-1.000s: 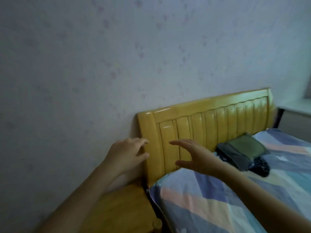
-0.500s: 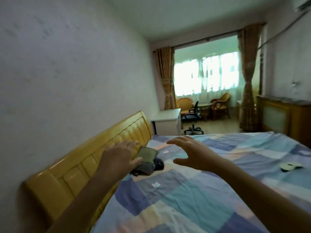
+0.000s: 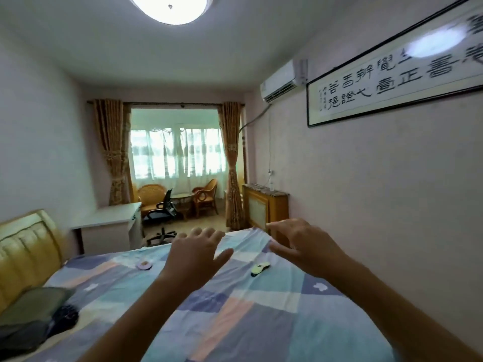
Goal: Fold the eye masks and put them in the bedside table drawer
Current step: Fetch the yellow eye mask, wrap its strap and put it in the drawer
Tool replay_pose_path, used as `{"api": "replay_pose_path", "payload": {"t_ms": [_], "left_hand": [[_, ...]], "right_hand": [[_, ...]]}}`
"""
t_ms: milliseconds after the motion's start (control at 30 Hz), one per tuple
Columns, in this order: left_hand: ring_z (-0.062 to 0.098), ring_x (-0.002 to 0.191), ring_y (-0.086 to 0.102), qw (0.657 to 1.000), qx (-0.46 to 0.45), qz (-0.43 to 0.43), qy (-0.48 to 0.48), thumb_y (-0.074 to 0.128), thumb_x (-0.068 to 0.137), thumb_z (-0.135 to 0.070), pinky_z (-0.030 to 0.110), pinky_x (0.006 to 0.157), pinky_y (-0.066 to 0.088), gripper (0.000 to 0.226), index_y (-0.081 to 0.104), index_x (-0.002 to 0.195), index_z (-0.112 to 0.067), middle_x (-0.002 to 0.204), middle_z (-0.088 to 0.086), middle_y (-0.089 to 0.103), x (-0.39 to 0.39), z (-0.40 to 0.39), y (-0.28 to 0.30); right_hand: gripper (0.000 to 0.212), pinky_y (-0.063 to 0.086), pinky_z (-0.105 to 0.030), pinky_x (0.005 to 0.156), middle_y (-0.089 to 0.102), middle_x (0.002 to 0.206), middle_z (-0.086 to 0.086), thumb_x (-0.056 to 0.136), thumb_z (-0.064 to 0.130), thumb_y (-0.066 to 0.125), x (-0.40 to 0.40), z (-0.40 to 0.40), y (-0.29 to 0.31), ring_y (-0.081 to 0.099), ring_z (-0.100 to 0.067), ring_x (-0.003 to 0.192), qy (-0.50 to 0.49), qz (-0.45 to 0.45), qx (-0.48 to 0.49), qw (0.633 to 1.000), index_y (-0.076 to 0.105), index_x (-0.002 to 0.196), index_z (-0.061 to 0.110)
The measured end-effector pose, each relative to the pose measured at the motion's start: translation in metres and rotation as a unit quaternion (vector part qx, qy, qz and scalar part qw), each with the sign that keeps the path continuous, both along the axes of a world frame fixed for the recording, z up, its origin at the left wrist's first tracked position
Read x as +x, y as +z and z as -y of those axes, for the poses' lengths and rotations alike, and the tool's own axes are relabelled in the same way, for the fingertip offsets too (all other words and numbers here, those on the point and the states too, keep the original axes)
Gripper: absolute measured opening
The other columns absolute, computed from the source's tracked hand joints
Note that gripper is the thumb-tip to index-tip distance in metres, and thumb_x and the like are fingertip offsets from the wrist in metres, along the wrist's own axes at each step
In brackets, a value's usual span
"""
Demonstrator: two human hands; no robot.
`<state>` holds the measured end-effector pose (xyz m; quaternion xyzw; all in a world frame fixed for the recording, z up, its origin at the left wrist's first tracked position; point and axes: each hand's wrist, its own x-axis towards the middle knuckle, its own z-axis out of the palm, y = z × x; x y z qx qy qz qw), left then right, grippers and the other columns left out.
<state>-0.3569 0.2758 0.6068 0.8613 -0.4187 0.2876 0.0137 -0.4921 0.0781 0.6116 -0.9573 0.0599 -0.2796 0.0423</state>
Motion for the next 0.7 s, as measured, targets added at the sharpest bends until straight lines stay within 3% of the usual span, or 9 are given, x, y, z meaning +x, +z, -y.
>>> {"api": "replay_pose_path", "payload": {"t_ms": [100, 200, 300, 500, 700], "left_hand": [[0.016, 0.112, 0.058, 0.999, -0.016, -0.015, -0.046, 0.005, 0.077, -0.069, 0.037, 0.088, 0.046, 0.079, 0.054, 0.128, -0.032, 0.125, -0.008, 0.062, -0.028, 0.094, -0.009], [0.014, 0.12, 0.052, 0.997, 0.002, -0.039, -0.074, 0.006, 0.078, -0.07, 0.035, 0.095, 0.041, 0.076, 0.048, 0.131, -0.034, 0.133, -0.01, 0.056, -0.051, 0.176, -0.012], [0.012, 0.124, 0.047, 0.995, 0.016, -0.05, -0.081, 0.026, 0.09, -0.065, 0.034, 0.099, 0.037, 0.056, 0.042, 0.134, -0.035, 0.137, -0.01, 0.052, -0.054, 0.24, -0.014], [0.014, 0.118, 0.053, 0.998, 0.034, -0.025, -0.043, 0.027, 0.09, -0.064, 0.034, 0.096, 0.038, 0.055, 0.047, 0.129, -0.032, 0.131, -0.009, 0.057, -0.021, 0.343, -0.014], [0.012, 0.111, 0.058, 0.999, -0.023, -0.018, -0.044, 0.033, 0.09, -0.065, 0.034, 0.093, 0.041, 0.053, 0.048, 0.129, -0.034, 0.122, -0.009, 0.063, 0.017, 0.47, 0.007]], "right_hand": [[0.047, 0.041, -0.03, 0.094, 0.055, 0.134, 0.009, 0.092, 0.054, 0.041, -0.055, 0.077, 0.003, 0.049, -0.012, 0.119, -0.056, -0.006, -0.004, 0.998, 0.044, 0.134, 0.034], [0.046, 0.041, -0.033, 0.096, 0.055, 0.132, 0.007, 0.094, 0.052, 0.035, -0.098, 0.141, 0.009, 0.048, -0.014, 0.118, -0.098, -0.047, -0.021, 0.994, 0.045, 0.133, 0.031], [0.044, 0.039, -0.033, 0.099, 0.052, 0.135, 0.009, 0.095, 0.051, 0.033, -0.115, 0.202, 0.012, 0.045, -0.013, 0.121, -0.119, -0.061, -0.022, 0.991, 0.043, 0.134, 0.032], [0.045, 0.036, -0.032, 0.099, 0.053, 0.135, 0.01, 0.095, 0.052, 0.034, -0.077, 0.304, 0.011, 0.044, -0.011, 0.123, -0.095, -0.057, -0.022, 0.994, 0.045, 0.133, 0.032], [0.048, 0.037, -0.035, 0.099, 0.055, 0.133, 0.006, 0.093, 0.052, 0.038, -0.029, 0.417, 0.023, 0.045, -0.013, 0.123, -0.068, -0.047, -0.016, 0.996, 0.041, 0.137, 0.032]]}}
